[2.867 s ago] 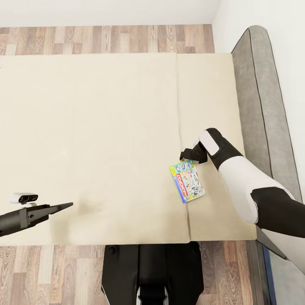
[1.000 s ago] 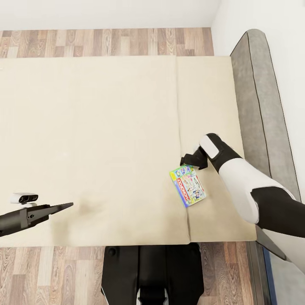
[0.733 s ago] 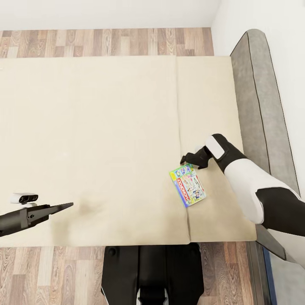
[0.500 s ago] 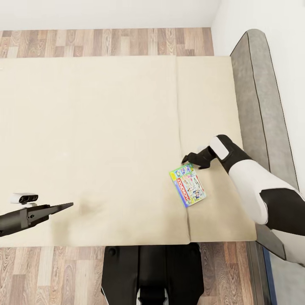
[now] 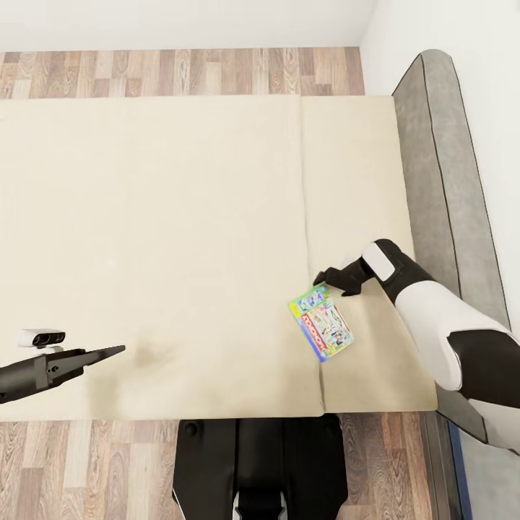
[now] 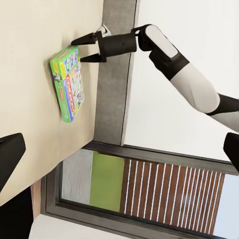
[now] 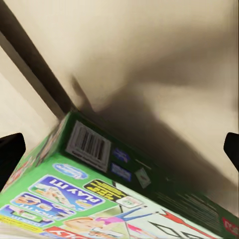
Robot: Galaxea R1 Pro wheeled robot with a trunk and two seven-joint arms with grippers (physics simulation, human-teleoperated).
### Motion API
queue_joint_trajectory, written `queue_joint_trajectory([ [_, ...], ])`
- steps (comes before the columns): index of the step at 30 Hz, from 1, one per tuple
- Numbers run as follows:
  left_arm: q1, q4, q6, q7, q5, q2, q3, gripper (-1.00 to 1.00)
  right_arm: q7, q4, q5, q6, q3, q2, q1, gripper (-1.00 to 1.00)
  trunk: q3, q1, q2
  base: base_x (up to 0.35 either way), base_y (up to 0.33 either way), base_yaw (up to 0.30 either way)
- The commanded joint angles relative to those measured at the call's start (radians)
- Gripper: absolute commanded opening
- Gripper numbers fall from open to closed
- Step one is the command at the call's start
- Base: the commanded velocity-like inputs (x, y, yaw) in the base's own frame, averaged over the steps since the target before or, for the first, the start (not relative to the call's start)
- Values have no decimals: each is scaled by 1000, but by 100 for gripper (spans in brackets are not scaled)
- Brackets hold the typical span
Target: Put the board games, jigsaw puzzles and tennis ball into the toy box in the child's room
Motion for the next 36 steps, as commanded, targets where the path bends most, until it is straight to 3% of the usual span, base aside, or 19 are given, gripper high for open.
queue_joint_trajectory([
  [1,0,0,11,-4,-1,0,0,100,-6,-1,-12,3,6,-4,1,100,-1,1,-2,0,0,0],
  [16,0,0,11,-4,-1,0,0,100,142,-1,-12,3,7,-33,4,100,-1,1,-2,0,0,0],
  [29,0,0,11,-4,-2,0,0,100,173,-1,-11,3,8,-47,4,100,-1,1,-2,0,0,0],
  [36,0,0,11,-4,-5,1,0,100,218,-1,-12,3,9,-72,5,100,-1,1,-2,0,0,0],
])
